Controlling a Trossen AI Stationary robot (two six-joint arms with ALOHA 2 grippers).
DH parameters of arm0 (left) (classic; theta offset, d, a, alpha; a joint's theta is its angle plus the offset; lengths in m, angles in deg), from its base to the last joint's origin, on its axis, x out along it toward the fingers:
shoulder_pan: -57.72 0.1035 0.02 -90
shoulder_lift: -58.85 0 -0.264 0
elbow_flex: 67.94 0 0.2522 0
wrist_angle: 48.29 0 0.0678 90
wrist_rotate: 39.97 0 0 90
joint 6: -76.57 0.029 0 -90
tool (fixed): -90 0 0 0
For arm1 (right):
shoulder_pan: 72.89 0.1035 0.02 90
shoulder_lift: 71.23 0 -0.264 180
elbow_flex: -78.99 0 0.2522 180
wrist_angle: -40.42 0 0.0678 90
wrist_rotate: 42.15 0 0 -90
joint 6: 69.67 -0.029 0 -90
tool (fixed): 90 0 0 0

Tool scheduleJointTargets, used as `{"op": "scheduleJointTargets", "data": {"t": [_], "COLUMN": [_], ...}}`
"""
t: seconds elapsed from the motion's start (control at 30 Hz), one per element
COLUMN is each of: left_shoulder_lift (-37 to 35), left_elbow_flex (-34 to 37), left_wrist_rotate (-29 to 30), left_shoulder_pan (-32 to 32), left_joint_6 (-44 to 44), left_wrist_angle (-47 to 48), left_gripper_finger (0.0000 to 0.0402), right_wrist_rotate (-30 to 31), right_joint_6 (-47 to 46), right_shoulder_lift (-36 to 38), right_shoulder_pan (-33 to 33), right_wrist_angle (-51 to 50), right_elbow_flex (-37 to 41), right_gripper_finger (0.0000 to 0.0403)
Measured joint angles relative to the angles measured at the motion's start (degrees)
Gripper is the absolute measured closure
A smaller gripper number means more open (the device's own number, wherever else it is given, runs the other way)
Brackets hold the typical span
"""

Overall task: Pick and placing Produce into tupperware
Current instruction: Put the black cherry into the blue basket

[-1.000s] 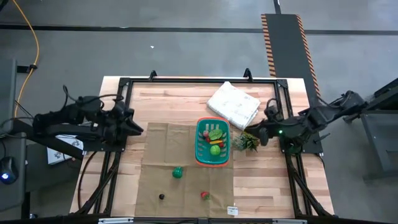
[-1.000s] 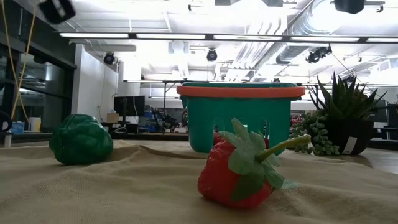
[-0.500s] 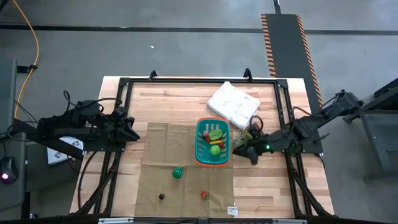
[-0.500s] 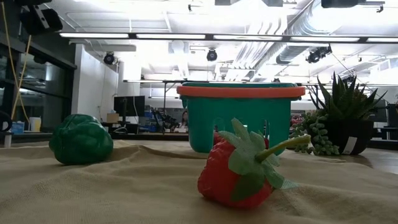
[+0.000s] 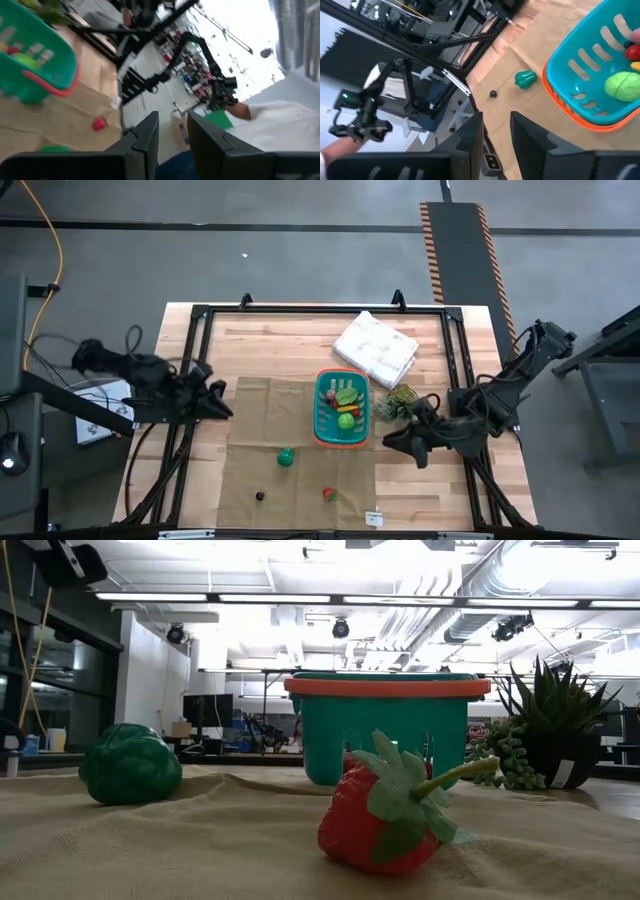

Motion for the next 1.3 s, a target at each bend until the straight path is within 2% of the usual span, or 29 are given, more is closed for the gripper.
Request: {"op": "scheduleJointTargets", "data": {"t": [0.23, 0.43, 0.6, 0.67, 0.9, 1.07, 1.2, 1.3], "left_shoulder_lift": [10.68, 24.27, 33.22, 36.11, 46.62, 52.15, 55.6, 57.4], "left_elbow_flex": [0.48, 0.41, -1.77, -2.96, -7.59, -12.66, -16.47, -17.97], "left_wrist_rotate": [20.63, 39.03, 55.2, 58.67, 55.91, 54.15, 52.06, 48.98], "left_shoulder_pan": [-21.09, -39.28, -47.31, -48.35, -48.13, -48.09, -48.08, -48.08], "left_joint_6": [0.02, -4.8, -9.82, -10.79, -16.17, -22.44, -23.11, -23.16], "left_wrist_angle": [-10.62, -18.51, -18.39, -18.47, -14.92, -1.21, 8.28, 12.06], "left_gripper_finger": [0.032, 0.0346, 0.0357, 0.0357, 0.0357, 0.0357, 0.0357, 0.0357], "right_wrist_rotate": [0.63, 0.22, -0.99, -1.07, -1.96, -2.01, -2.01, -2.01], "right_joint_6": [-0.63, 1.79, 3.86, 4.17, 4.47, 4.36, 4.55, 4.63], "right_shoulder_lift": [-0.13, -0.13, -0.13, -0.13, -0.13, -0.13, -0.13, -0.13], "right_shoulder_pan": [1.36, 1.34, 1.34, 1.34, 1.34, 1.34, 1.34, 1.31], "right_wrist_angle": [0.13, 0.11, -0.07, -0.65, -1.74, -1.72, -2.24, -2.56], "right_elbow_flex": [-0.02, -0.02, -0.02, -0.02, -0.02, -0.02, -0.02, -0.02], "right_gripper_finger": [0.0314, 0.0314, 0.0314, 0.0314, 0.0314, 0.0314, 0.0314, 0.0314]}}
